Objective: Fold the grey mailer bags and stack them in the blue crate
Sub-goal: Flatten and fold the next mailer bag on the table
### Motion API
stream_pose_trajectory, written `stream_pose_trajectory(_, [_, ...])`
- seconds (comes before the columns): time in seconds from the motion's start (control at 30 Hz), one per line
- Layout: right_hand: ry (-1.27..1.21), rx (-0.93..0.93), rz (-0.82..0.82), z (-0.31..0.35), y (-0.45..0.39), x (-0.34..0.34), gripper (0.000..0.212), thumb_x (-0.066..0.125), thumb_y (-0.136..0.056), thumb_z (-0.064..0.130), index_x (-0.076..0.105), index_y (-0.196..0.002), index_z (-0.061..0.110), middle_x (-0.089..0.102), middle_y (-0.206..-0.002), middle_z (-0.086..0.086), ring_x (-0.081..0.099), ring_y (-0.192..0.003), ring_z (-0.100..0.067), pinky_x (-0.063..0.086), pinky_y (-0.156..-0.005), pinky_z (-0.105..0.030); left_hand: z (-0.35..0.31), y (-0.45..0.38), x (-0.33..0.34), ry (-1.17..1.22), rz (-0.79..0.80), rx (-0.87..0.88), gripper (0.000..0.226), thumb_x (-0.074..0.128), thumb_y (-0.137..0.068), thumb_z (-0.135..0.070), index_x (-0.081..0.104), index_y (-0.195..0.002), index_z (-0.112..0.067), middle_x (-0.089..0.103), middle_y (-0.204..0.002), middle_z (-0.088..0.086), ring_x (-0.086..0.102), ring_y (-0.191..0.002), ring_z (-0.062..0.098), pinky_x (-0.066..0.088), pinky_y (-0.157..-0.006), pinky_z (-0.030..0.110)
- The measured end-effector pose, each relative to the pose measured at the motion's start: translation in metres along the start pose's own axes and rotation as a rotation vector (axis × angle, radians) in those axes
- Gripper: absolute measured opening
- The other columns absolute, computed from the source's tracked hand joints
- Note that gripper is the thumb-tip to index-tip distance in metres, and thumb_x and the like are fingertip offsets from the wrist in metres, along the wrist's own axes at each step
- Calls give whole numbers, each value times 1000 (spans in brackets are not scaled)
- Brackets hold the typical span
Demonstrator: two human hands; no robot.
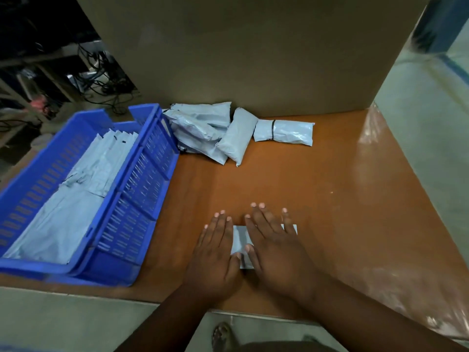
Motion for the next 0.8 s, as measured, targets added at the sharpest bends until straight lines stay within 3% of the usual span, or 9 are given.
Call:
stream_pose_trajectory(0.23, [-26, -14, 110, 22, -13, 48, 69, 32, -105, 45, 30, -165, 10, 24, -173, -14, 18, -161, -33, 9, -126, -65, 9, 10, 10, -84, 66, 55, 68, 36, -109, -36, 17, -168, -8, 8, -178, 6, 8, -164, 21, 29, -126, 54])
stream_pose_trajectory(0.53, [33, -7, 115, 25, -13, 46, 70, 30, -107, 47, 24, -167, 12, 16, -176, -11, 13, -163, -29, 12, -128, -59, 14, 7, 20, -112, 75, 22, 72, 30, -105, -39, 13, -170, -13, 8, -178, 5, 3, -164, 17, 20, -129, 51])
stream_pose_trajectory(0.8, [96, 50, 113, 28, -10, 42, 67, 31, -109, 51, 27, -167, 17, 23, -175, -4, 18, -161, -22, 7, -130, -55, 20, 8, 23, -91, 56, 34, 76, 30, -101, -44, 19, -169, -11, 13, -177, 10, 10, -164, 24, 18, -130, 53])
Point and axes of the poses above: each hand's wrist, its own y-axis away from the middle knuckle, its own x-axis out of the palm, z = x × y, the point moved 3 cm from there along -y, towards the middle knuckle
